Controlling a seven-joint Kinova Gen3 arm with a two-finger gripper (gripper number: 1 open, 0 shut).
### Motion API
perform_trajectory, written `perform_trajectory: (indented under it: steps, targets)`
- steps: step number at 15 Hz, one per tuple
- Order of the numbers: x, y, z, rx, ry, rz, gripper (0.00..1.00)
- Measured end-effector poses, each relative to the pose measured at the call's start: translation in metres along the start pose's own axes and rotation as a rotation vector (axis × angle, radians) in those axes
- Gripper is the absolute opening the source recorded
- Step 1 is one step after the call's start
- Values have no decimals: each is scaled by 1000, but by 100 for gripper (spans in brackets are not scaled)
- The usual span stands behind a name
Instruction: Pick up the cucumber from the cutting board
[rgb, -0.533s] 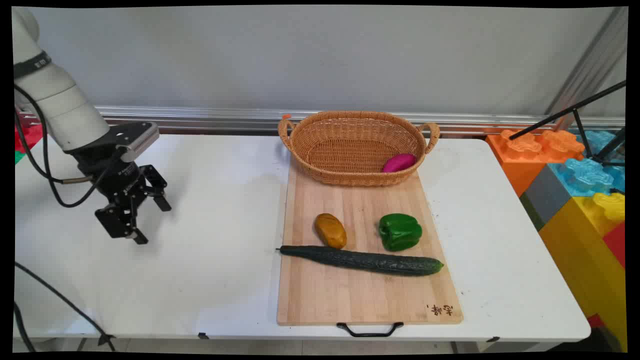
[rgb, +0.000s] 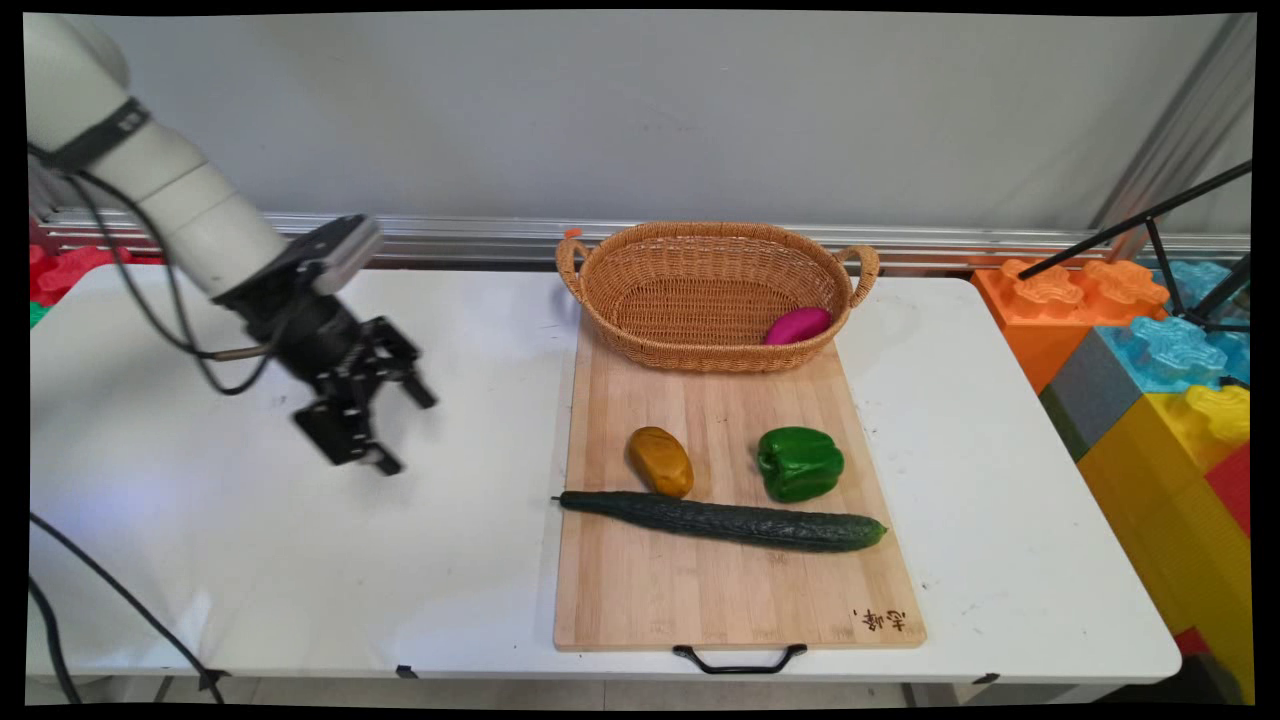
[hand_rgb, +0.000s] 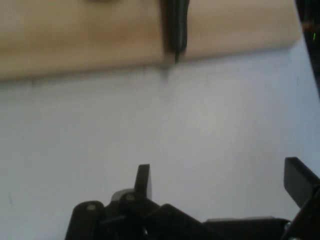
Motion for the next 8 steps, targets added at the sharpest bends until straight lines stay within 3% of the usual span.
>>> perform_trajectory:
  steps: [3,8]
  targets:
    - [43,-4,22,17,62,59,100]
    - [114,-8,63,33,108,146,100]
